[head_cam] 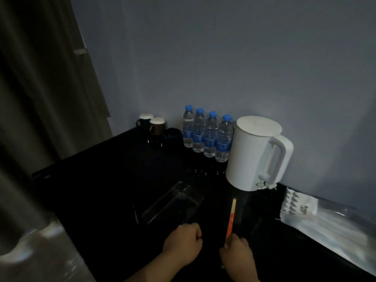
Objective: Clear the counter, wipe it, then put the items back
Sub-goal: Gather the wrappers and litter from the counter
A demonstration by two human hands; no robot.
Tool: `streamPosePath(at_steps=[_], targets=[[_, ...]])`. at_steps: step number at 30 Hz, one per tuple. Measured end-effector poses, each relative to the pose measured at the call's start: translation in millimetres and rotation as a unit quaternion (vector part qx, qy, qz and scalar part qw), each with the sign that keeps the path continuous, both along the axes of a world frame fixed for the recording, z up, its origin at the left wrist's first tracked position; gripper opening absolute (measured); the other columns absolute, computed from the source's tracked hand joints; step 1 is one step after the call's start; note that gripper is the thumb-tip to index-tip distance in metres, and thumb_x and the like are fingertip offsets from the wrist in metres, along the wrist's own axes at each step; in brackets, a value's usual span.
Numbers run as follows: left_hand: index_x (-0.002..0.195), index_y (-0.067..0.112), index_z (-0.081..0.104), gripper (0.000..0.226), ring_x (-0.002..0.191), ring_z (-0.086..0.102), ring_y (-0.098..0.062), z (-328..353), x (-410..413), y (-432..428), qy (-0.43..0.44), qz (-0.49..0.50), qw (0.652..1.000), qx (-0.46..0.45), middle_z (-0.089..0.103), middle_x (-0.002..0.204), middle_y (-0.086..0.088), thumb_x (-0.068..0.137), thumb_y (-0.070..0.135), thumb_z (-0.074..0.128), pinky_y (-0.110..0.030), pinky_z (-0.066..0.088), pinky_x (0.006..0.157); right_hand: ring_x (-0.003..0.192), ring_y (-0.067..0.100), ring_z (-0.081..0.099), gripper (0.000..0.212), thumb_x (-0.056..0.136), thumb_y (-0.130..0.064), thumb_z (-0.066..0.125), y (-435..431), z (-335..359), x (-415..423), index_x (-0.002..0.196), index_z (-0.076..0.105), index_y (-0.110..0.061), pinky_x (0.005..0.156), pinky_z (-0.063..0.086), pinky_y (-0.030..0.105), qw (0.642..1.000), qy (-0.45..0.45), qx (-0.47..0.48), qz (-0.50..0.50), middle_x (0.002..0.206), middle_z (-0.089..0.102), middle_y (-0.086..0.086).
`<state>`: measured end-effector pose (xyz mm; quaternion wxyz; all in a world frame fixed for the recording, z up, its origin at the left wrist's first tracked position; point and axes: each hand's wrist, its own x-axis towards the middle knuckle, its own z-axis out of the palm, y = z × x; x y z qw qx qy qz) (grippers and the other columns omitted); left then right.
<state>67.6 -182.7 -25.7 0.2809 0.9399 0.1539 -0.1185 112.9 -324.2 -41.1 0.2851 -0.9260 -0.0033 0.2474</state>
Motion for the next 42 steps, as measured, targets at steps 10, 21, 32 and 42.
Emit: streamPosePath(at_steps=[10,21,32,42], targets=[[0.114,0.023,0.06,0.024,0.106,0.06,-0.018,-6,38,2,0.02,-0.061,0.998,-0.014,0.063,0.117,0.001,0.092,0.027,0.052,-0.031,0.051,0.089,0.11,0.022,0.052,0.024,0.09,-0.024,0.053,12,-10,10,0.111,0.047,-0.014,0.093,0.045,0.03,0.995,-0.021,-0.079,-0.053,0.118,0.051,0.008],[0.111,0.023,0.061,0.022,0.103,0.062,-0.015,-15,56,11,0.021,-0.102,0.994,-0.041,0.065,0.114,0.003,0.09,0.028,0.054,-0.026,0.051,0.087,0.115,0.026,0.051,0.024,0.094,-0.024,0.045,19,-17,8,0.115,0.041,-0.012,0.093,0.043,0.033,0.988,0.002,-0.077,-0.135,0.123,0.048,0.011],[0.08,0.027,0.06,0.014,0.074,0.062,-0.012,10,76,14,-0.017,0.006,0.977,-0.213,0.065,0.081,0.003,0.091,0.02,0.055,-0.022,0.048,0.067,0.095,0.027,0.059,0.014,0.09,-0.006,0.044,25,17,21,0.096,0.056,-0.011,0.08,0.042,0.029,0.971,-0.089,0.1,-0.197,0.102,0.063,0.015],[0.088,0.018,0.054,0.012,0.072,0.057,-0.012,64,83,32,-0.022,0.158,0.862,-0.481,0.06,0.085,-0.001,0.099,0.02,0.047,-0.023,0.047,0.06,0.062,0.001,0.052,0.031,0.087,-0.006,0.051,38,49,9,0.075,0.054,-0.035,0.062,0.042,0.018,0.976,-0.13,0.163,-0.06,0.068,0.058,-0.008]])
